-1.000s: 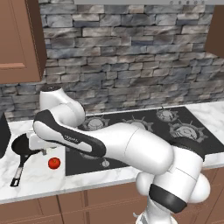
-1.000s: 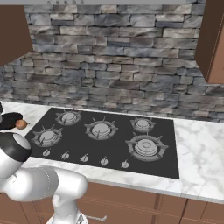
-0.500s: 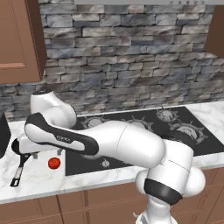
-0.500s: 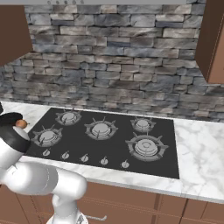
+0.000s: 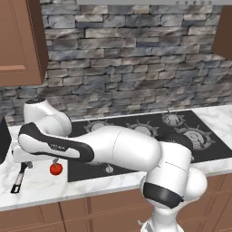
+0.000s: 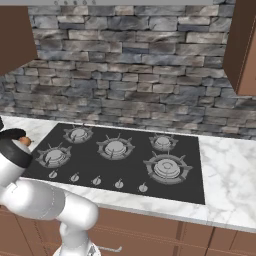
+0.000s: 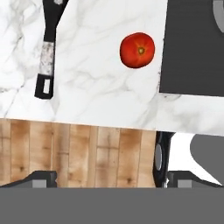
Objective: Place the pan on the front left burner on the stove. Then place the tomato and the onion in the pan and turn on the front left burner.
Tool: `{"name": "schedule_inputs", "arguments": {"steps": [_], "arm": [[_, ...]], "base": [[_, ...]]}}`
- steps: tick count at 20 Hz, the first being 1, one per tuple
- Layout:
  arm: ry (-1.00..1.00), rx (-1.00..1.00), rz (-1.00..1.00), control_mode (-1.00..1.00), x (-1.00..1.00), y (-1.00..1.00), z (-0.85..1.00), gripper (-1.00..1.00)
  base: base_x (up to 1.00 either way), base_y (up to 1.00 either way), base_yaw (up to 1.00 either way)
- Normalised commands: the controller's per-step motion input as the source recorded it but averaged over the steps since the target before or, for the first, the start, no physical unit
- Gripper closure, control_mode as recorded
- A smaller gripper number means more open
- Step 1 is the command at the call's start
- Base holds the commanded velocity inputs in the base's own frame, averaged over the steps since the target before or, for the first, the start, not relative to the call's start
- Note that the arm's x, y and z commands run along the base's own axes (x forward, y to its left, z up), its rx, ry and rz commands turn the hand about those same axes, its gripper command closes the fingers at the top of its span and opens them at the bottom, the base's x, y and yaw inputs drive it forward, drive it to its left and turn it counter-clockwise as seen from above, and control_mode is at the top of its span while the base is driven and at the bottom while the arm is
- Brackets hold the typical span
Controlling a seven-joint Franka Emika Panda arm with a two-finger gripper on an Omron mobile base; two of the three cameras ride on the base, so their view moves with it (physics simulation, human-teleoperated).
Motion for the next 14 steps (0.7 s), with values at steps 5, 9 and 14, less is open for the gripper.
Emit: {"name": "schedule_inputs", "arguments": {"steps": [5,9,14], "arm": [[-0.05,0.00,-0.05,-1.00,0.00,0.00,-0.16,-1.00],[-0.11,0.00,-0.01,-1.00,0.03,0.06,-0.21,-1.00],[-0.14,0.01,0.00,-1.00,0.11,0.02,-0.24,-1.00]], "base": [[0.00,0.00,0.00],[0.00,0.00,0.00],[0.00,0.00,0.00]]}}
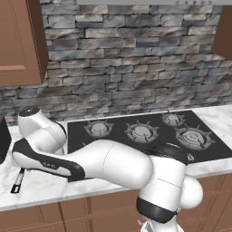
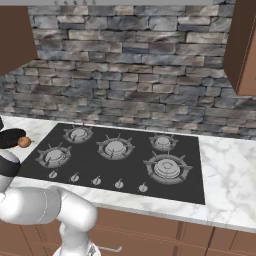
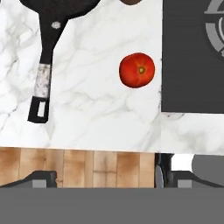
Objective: Place the pan on the front left burner on the stove. Then place the tomato and the onion in the pan and turn on the front left burner.
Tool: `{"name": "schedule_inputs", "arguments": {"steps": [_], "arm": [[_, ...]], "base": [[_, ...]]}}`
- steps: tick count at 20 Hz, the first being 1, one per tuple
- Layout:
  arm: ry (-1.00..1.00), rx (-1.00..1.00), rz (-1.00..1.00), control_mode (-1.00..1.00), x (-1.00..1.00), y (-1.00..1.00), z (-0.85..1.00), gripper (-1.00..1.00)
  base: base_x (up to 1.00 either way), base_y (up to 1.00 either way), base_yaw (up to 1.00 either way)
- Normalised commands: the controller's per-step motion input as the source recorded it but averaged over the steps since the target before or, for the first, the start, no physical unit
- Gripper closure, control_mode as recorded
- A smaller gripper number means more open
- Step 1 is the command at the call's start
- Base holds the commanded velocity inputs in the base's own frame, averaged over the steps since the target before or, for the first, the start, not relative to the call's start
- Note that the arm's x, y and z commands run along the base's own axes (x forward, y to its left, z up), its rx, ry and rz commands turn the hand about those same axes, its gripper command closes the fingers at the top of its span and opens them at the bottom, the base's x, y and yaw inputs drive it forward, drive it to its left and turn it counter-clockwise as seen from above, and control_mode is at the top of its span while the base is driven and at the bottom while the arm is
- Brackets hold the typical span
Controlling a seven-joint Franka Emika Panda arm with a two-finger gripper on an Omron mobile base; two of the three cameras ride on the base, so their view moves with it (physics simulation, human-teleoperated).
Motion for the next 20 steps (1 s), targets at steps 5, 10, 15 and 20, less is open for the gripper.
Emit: {"name": "schedule_inputs", "arguments": {"steps": [5,10,15,20], "arm": [[-0.12,0.11,0.00,-1.00,0.22,0.01,-0.17,-1.00],[-0.05,0.18,0.00,-1.00,0.19,0.10,-0.20,-1.00],[0.00,0.12,0.00,-1.00,0.09,0.11,-0.26,-1.00],[0.00,0.00,0.00,-1.00,0.00,0.10,-0.07,-1.00]], "base": [[0.00,0.00,0.00],[0.00,0.00,0.00],[0.00,0.00,0.00],[0.00,0.00,0.00]]}}
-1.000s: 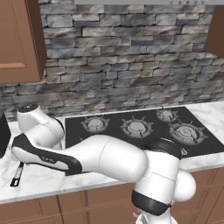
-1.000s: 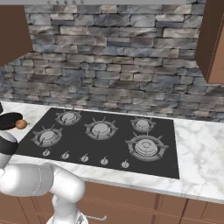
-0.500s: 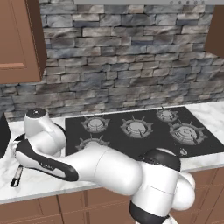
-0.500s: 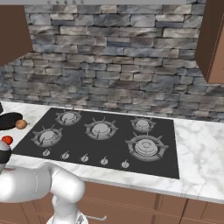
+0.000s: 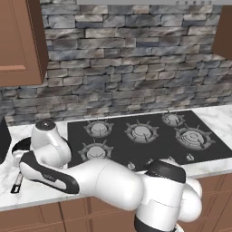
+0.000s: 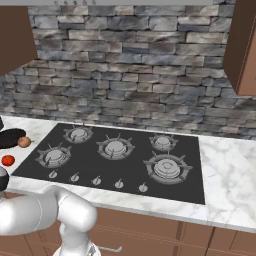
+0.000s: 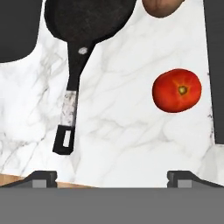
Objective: Place the pan on the front left burner on the stove. Then place the tomato and the onion in the pan and turn on the front left burner.
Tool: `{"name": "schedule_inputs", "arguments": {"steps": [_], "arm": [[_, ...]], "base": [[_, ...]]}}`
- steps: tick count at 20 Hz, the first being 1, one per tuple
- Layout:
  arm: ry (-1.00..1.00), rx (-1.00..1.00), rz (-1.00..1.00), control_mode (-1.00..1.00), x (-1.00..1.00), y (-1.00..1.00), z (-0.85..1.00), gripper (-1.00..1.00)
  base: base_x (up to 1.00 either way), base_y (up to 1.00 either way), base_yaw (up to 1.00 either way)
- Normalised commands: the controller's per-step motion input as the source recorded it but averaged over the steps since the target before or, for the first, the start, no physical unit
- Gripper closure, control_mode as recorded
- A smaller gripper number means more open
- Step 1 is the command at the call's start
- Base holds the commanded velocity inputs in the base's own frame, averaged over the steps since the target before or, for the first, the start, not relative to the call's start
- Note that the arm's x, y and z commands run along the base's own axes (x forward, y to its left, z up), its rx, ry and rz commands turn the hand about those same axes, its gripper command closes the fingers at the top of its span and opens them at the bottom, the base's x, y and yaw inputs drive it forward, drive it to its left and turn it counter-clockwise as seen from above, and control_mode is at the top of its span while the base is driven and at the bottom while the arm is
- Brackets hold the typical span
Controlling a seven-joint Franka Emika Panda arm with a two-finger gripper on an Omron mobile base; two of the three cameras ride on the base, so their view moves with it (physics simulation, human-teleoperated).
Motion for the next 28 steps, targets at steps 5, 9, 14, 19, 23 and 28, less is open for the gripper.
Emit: {"name": "schedule_inputs", "arguments": {"steps": [5,9,14,19,23,28], "arm": [[-0.02,0.00,0.00,-1.00,0.06,0.25,0.00,-1.00],[0.00,0.00,0.00,-1.00,0.09,0.20,0.00,-1.00],[0.00,0.00,0.00,-1.00,0.15,0.11,0.00,-1.00],[0.00,0.00,0.00,-1.00,0.22,0.15,-0.07,-1.00],[0.00,0.00,0.00,-1.00,0.19,0.19,-0.14,-1.00],[0.02,0.00,0.00,-1.00,0.11,0.23,-0.25,-1.00]], "base": [[0.00,0.00,0.00],[0.00,0.00,0.00],[0.00,0.00,0.00],[0.00,0.00,0.00],[0.00,0.00,0.00],[0.00,0.00,0.00]]}}
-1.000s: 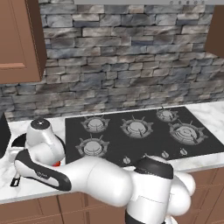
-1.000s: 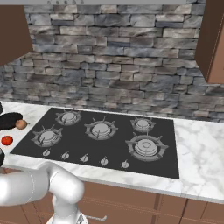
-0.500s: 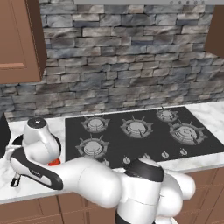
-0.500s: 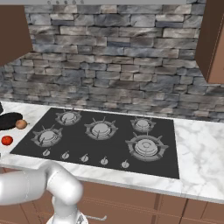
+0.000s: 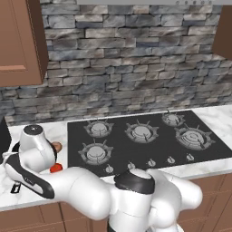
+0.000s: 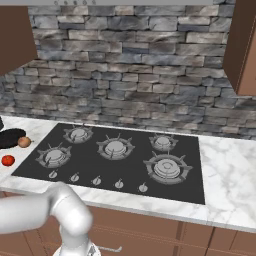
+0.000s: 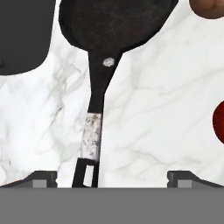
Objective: Place the pan on the front left burner on the stove. Then place the tomato and the onion in the pan and turn on the front left burner.
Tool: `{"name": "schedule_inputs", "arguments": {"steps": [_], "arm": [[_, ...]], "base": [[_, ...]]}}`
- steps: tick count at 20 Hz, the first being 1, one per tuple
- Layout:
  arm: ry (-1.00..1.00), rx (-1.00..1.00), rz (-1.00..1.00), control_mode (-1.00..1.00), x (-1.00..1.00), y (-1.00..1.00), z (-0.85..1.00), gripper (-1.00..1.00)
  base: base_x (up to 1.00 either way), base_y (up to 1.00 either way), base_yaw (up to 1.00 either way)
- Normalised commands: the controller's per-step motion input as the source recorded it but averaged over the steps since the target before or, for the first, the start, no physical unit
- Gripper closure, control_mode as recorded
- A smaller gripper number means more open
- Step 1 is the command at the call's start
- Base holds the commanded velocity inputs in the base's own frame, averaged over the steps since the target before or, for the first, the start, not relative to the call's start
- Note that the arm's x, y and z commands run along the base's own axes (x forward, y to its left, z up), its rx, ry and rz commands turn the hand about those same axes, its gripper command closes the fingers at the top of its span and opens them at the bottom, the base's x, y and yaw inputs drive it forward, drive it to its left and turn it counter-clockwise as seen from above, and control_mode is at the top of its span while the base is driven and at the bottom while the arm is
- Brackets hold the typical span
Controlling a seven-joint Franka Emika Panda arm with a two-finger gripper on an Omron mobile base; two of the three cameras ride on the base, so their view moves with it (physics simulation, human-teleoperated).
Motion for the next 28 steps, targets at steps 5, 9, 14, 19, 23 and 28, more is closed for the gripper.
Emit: {"name": "schedule_inputs", "arguments": {"steps": [5,9,14,19,23,28], "arm": [[0.01,0.00,0.01,-1.00,0.07,0.19,-0.17,-1.00],[0.01,0.00,0.00,-1.00,0.06,0.15,-0.18,-1.00],[0.00,-0.01,0.00,-1.00,0.00,0.05,-0.23,-1.00],[0.00,0.00,0.00,-1.00,0.02,0.00,-0.19,-1.00],[0.00,0.00,0.00,-1.00,0.09,0.00,-0.20,-1.00],[0.00,0.00,0.01,-1.00,0.16,0.06,-0.20,-1.00]], "base": [[0.00,0.00,0.00],[0.00,0.00,0.00],[0.00,0.00,0.00],[0.00,0.00,0.00],[0.00,0.00,0.00],[0.00,0.00,0.00]]}}
